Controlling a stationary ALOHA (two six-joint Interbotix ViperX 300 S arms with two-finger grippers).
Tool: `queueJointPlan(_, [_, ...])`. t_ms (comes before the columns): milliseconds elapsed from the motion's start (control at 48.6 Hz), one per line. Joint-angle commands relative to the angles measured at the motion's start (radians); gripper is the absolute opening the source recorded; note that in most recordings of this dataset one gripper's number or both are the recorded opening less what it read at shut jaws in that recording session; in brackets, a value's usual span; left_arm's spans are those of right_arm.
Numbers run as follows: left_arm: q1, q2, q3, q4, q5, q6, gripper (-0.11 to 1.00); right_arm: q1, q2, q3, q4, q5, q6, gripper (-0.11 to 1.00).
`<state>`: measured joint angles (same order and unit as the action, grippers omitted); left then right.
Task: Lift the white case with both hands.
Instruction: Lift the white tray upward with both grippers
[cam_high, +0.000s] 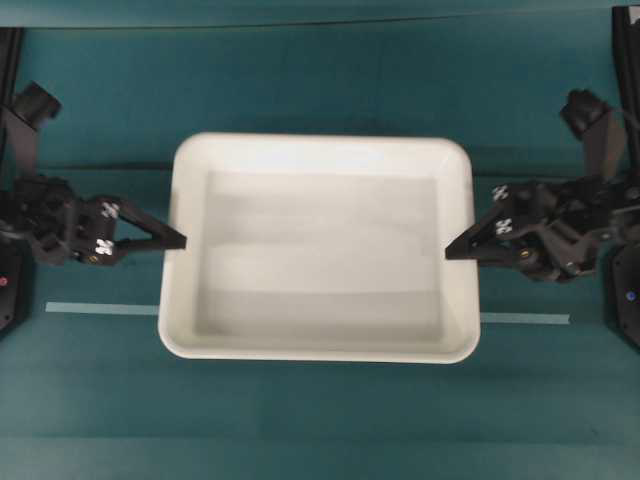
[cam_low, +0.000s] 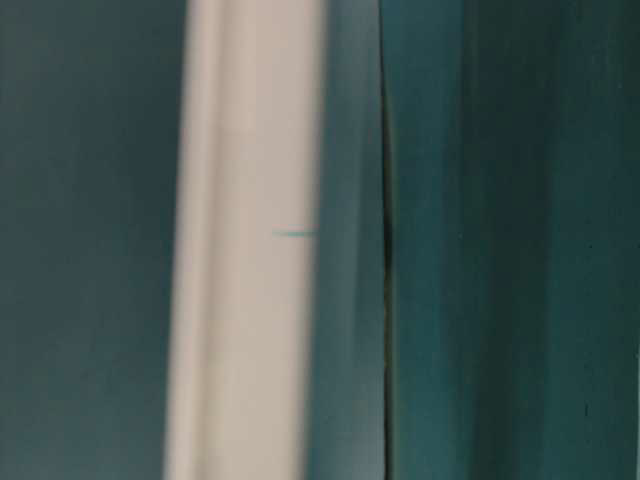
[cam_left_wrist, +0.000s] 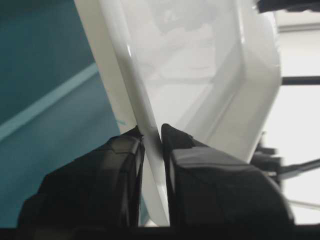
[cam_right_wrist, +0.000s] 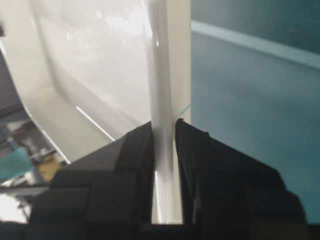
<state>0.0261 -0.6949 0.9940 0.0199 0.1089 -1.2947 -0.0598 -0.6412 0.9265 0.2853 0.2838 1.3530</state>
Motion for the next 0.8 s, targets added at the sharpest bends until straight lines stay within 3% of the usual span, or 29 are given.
queueJointPlan(0, [-0.005, -0.006, -0.058, 0.002, 0.063, -0.005, 0.10, -0.008, -0.012, -0.054, -0.002, 0.009, 0.005, 0.12])
queueJointPlan(350, [-0.025, -0.012, -0.206, 0.002, 0.204, -0.014, 0.10, -0.008, -0.032, -0.170, 0.003, 0.106, 0.015, 0.12])
queueJointPlan(782, [-0.055, 0.008, -0.385, 0.002, 0.373, -0.055, 0.10, -0.008, -0.035, -0.357, 0.003, 0.252, 0.078, 0.12])
